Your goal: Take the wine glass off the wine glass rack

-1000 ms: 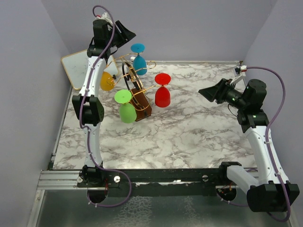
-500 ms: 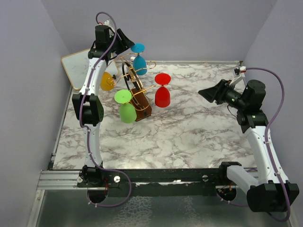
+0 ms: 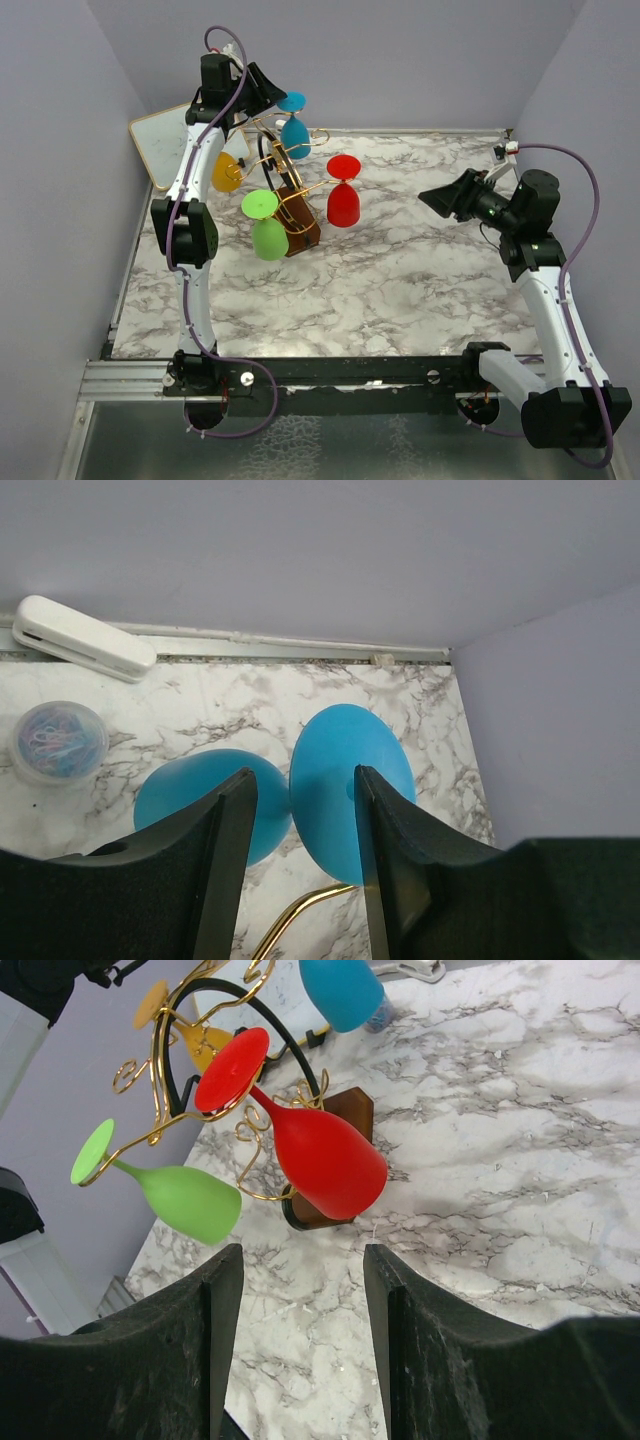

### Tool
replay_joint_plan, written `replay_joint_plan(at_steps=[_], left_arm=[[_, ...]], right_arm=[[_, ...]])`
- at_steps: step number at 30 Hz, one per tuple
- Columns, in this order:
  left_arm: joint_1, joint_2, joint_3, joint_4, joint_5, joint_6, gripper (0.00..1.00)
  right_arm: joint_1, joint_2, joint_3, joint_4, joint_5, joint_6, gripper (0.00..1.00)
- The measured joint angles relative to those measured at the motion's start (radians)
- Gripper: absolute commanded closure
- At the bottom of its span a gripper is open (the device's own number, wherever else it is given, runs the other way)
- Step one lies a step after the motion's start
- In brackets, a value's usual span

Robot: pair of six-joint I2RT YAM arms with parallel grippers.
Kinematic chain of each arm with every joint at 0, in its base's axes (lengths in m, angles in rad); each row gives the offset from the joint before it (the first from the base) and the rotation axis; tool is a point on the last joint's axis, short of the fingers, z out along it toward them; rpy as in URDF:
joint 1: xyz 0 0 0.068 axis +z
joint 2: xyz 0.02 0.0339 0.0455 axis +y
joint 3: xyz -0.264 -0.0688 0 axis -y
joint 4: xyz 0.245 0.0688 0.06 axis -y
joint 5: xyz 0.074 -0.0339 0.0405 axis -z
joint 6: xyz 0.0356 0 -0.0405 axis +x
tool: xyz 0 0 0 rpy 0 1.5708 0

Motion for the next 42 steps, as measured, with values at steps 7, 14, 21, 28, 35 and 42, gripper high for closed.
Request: replay_joint_plan(at_steps=[7, 14, 21, 28, 35, 42], left_arm=[[0.0, 0.0, -0.005, 0.016, 0.033, -0.019, 0.61], [0.0, 0.0, -0.016, 0.031, 0.06, -0.035, 0.72], [0.001, -0.002, -0.025, 0.037, 0.069, -0.05, 0.98], [0.011, -0.039, -0.058, 0.052, 0.082, -0.062, 1.0], [0.027, -0.091, -0.175, 0.19, 0.136, -0.158, 1.0], [0.032, -0.095, -0.251, 0.357, 0.206, -0.306, 1.0]], right_arm=[[0.0, 0.0, 0.0, 0.0, 0.006, 0.002, 0.49], [0.0, 0.0, -0.001, 0.0, 0.015, 0.002, 0.49], [0.0, 0.0, -0.006, 0.0, 0.023, 0.003, 0.49], [0.0, 0.0, -0.007, 0.0, 0.026, 0.015, 0.49], [0.0, 0.0, -0.009, 0.0, 0.026, 0.025, 0.49], [0.0, -0.002, -0.009, 0.0, 0.026, 0.029, 0.49]])
